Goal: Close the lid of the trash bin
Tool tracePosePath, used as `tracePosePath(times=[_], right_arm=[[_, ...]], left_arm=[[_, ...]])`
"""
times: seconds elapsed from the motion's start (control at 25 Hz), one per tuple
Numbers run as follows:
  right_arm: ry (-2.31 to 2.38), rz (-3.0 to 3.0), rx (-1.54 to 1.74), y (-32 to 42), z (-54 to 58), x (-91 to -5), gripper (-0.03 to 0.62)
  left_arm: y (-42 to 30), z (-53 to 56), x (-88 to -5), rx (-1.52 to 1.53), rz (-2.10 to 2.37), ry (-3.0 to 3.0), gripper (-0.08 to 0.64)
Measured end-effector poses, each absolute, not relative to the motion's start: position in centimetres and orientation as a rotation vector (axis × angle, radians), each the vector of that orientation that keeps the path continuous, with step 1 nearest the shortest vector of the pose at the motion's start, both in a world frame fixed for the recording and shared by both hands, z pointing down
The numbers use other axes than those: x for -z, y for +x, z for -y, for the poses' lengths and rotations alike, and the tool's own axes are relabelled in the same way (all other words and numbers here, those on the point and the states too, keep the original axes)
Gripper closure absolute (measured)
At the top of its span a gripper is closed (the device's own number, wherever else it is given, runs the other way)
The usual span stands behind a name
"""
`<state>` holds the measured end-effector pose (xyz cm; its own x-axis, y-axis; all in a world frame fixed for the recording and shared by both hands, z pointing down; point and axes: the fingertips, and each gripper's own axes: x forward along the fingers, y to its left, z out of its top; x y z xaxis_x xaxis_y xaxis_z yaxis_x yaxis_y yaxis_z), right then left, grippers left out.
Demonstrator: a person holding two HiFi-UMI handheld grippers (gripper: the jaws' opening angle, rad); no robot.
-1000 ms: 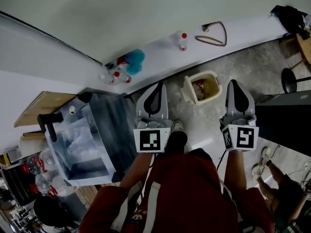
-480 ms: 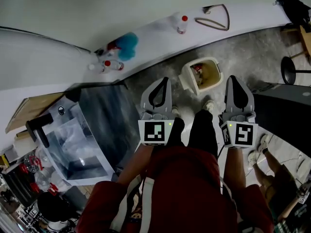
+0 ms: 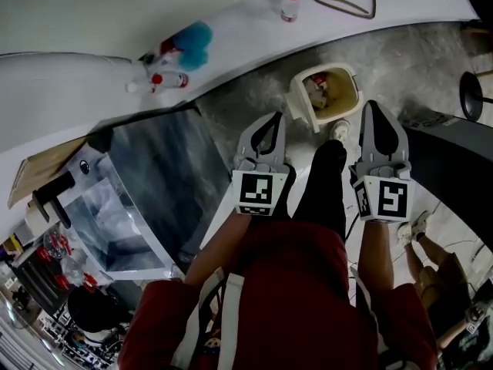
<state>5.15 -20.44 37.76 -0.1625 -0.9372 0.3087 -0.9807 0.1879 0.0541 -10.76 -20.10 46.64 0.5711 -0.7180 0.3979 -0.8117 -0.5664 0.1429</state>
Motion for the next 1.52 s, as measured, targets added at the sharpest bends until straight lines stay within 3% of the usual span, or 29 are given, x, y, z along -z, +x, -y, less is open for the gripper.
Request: tracePosePath(times=[1.04, 1.52], right_arm=[[1.632, 2.244, -0.413, 13.2, 22.7, -46.1, 0.592], [1.632, 2.221, -0.449, 17.0, 21.7, -48.8, 0.592]], left_arm=[[-2.1, 17.8, -59.9, -0.637, 1.146, 2.152, 0.443], [0.6, 17.3, -62.3, -0.684, 1.163, 2.095, 0.408]])
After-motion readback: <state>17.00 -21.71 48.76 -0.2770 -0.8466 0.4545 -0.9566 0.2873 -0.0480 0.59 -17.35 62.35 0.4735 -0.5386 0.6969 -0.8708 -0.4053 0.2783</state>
